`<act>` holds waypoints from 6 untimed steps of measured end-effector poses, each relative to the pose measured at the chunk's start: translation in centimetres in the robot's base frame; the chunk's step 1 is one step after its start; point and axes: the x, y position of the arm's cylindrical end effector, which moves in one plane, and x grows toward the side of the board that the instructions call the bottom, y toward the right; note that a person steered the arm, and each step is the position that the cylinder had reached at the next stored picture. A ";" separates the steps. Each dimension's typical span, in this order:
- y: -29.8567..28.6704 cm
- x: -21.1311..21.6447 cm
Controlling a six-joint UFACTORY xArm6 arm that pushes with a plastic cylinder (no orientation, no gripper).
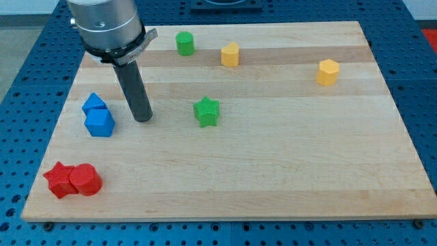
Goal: Push the green star to the center right
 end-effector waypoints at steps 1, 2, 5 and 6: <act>1.4 1.2; 3.2 3.2; 3.6 1.2; 3.6 -0.4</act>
